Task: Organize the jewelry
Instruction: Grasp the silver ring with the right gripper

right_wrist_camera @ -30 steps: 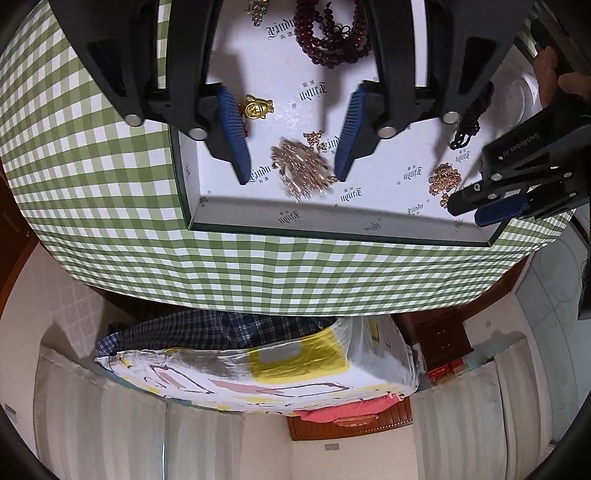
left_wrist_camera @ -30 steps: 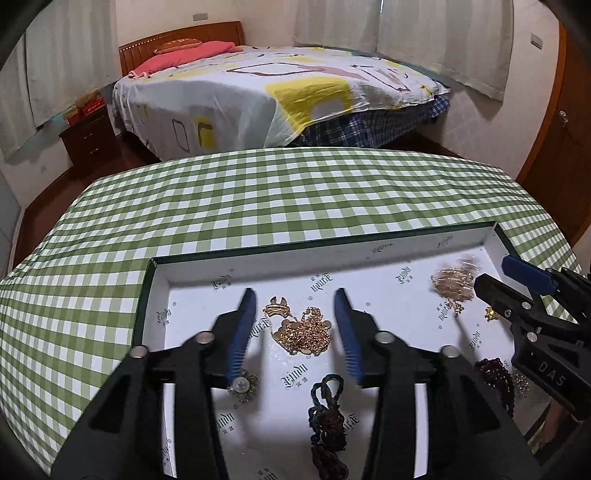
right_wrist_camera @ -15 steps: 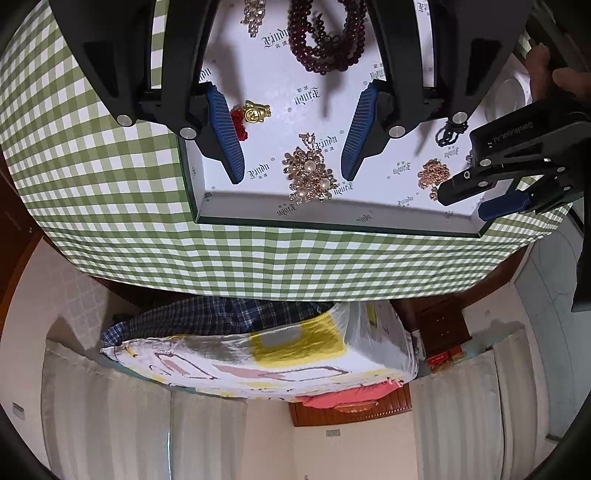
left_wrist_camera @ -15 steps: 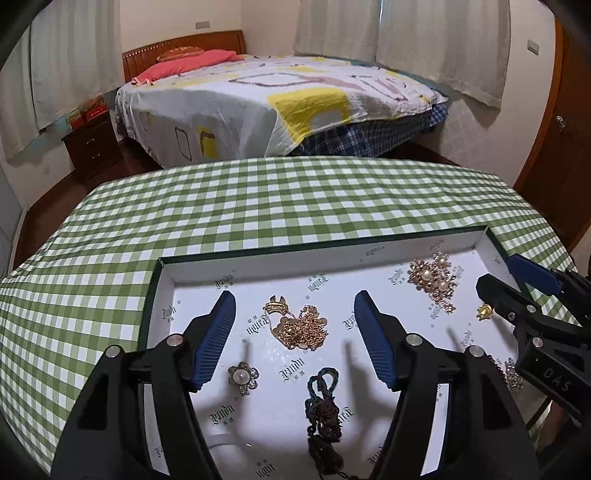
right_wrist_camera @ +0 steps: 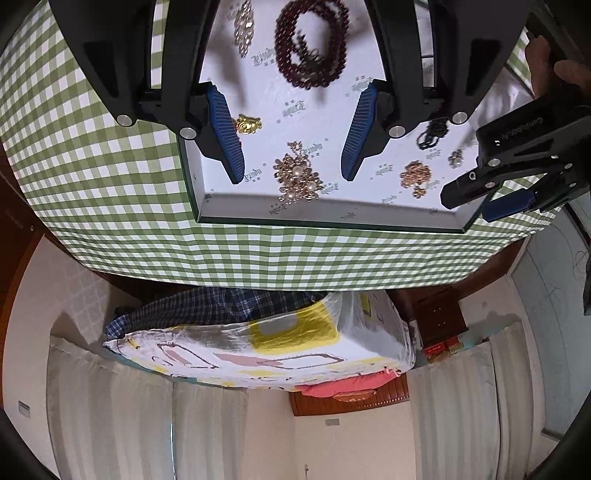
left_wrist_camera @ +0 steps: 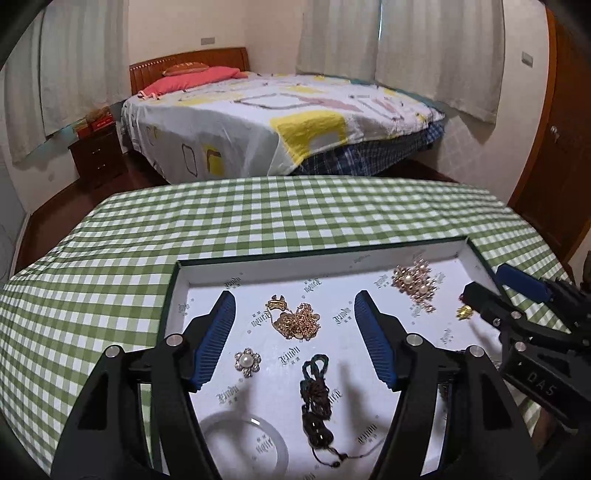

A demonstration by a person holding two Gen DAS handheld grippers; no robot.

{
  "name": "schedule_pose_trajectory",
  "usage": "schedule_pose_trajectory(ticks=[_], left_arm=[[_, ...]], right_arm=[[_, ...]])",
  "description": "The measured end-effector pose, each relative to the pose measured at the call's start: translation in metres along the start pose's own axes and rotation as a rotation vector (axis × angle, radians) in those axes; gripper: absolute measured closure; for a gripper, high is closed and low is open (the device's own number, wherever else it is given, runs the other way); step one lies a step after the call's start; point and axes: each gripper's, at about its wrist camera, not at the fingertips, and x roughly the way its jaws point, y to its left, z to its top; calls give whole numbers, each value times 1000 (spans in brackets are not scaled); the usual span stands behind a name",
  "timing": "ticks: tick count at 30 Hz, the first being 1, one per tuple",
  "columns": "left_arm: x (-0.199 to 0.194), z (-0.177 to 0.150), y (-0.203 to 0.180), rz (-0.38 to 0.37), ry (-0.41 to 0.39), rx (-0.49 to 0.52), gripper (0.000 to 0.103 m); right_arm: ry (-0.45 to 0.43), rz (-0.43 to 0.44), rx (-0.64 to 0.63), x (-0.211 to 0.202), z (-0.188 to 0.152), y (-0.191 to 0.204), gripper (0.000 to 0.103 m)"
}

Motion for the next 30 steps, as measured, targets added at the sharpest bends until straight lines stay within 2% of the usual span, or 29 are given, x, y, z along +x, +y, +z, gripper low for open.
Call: schedule_pose_trajectory(ticks=[7, 12, 21, 30], left_arm=[[-48, -12, 6, 6, -83, -31, 38], [-81, -29, 12, 13, -109, -56, 38], [-121, -72, 37, 51, -75, -88, 38], [-145, -111, 63, 96, -22, -64, 38]], right_arm=[[-44, 18, 1, -38, -14, 10, 49], [-53, 31, -4, -61, -28, 20, 49], [-28, 49, -19, -90, -66, 40, 49], [24, 58, -49, -92, -97, 63, 49]])
